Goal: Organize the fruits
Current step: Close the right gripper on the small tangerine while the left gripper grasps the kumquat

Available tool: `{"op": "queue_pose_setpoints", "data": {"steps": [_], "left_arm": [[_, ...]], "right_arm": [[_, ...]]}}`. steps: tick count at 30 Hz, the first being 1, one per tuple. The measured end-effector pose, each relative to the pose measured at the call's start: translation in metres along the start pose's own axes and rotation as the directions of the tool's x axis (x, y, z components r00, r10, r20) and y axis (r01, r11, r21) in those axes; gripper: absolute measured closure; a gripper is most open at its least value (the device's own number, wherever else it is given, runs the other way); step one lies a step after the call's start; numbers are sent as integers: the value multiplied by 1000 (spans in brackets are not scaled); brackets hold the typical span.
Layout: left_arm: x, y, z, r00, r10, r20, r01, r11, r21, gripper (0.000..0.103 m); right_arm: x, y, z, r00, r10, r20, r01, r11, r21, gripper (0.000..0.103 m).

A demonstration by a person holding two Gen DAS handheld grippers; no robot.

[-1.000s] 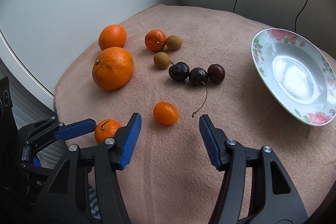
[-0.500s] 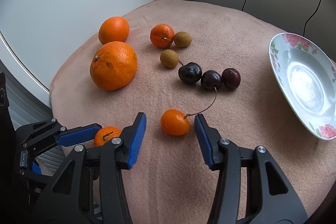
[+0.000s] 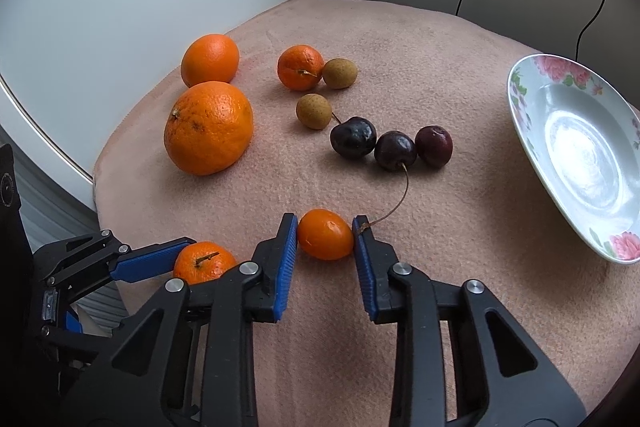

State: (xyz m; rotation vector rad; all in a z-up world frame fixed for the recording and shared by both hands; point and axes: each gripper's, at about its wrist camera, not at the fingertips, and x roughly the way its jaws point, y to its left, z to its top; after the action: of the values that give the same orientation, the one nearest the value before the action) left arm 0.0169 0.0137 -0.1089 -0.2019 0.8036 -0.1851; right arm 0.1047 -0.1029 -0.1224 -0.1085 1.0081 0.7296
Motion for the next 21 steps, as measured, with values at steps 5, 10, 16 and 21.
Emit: {"op": "queue_pose_setpoints", "data": {"steps": [5, 10, 16, 21], "left_arm": [[-1, 1, -1, 1000, -3, 3, 3, 1000, -6, 67], [-4, 4, 2, 1000, 1, 14, -1, 1000, -11, 67], [-6, 2, 8, 999, -2, 33, 2, 1000, -8, 67], [-5, -3, 17, 999, -14, 52, 14, 1000, 8, 67]], "right_arm": [[-3, 3, -5, 1000, -3, -1, 3, 1000, -11, 74], [-14, -1, -10, 1000, 4, 12, -4, 1000, 11, 74], [-32, -4, -13, 999, 12, 46, -14, 999, 32, 74], [-53, -10, -15, 996, -5, 88, 1, 999, 45, 74]]}}
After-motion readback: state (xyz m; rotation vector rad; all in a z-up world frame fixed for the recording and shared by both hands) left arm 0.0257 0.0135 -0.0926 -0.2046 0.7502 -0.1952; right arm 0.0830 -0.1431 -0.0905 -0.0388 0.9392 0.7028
